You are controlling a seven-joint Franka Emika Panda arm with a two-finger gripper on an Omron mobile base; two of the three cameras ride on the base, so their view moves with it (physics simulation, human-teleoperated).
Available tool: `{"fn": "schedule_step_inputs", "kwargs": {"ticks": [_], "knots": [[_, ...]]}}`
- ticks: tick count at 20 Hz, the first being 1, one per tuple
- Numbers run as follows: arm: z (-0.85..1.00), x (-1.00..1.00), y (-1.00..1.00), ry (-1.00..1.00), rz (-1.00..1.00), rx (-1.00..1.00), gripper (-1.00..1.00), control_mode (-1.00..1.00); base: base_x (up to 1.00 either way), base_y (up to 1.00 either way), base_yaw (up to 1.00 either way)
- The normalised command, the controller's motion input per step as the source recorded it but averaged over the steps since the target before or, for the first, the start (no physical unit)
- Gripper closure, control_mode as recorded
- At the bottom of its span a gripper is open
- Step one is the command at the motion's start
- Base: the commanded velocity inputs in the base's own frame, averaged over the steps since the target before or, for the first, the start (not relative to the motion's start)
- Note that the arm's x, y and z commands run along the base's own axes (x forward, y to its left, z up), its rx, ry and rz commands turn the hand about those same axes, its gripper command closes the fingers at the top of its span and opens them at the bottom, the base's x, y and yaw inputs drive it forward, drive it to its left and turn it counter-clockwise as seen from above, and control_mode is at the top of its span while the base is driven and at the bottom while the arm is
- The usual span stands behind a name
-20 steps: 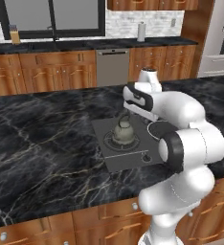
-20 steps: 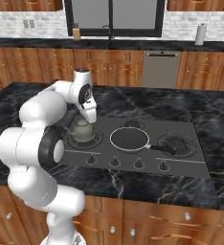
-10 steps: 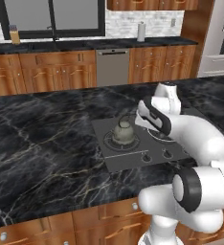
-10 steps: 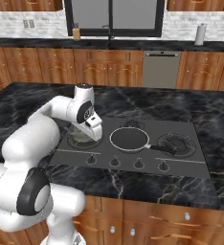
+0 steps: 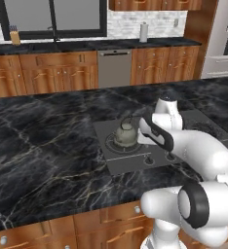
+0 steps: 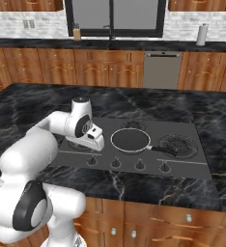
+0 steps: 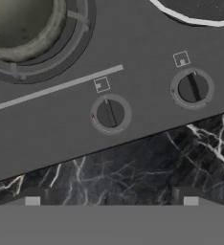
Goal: Pick the kettle from the counter and place it on a stove burner. Then turn the burner on.
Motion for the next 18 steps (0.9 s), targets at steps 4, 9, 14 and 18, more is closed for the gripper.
{"fn": "schedule_step_inputs", "kwargs": {"ticks": [4,9,14,18], "knots": [[0.0,0.0,0.0,0.0,0.0,0.0,-1.0,-1.0,0.0,0.0,0.0],[-0.06,0.02,0.0,0.06,0.0,-0.01,-1.0,-1.0,0.0,0.0,0.0],[-0.31,0.17,-0.05,0.17,0.05,-0.01,-1.0,-1.0,0.0,0.0,0.0],[-0.39,0.31,-0.04,0.13,0.09,-0.03,-1.0,-1.0,0.0,0.0,0.0]]}}
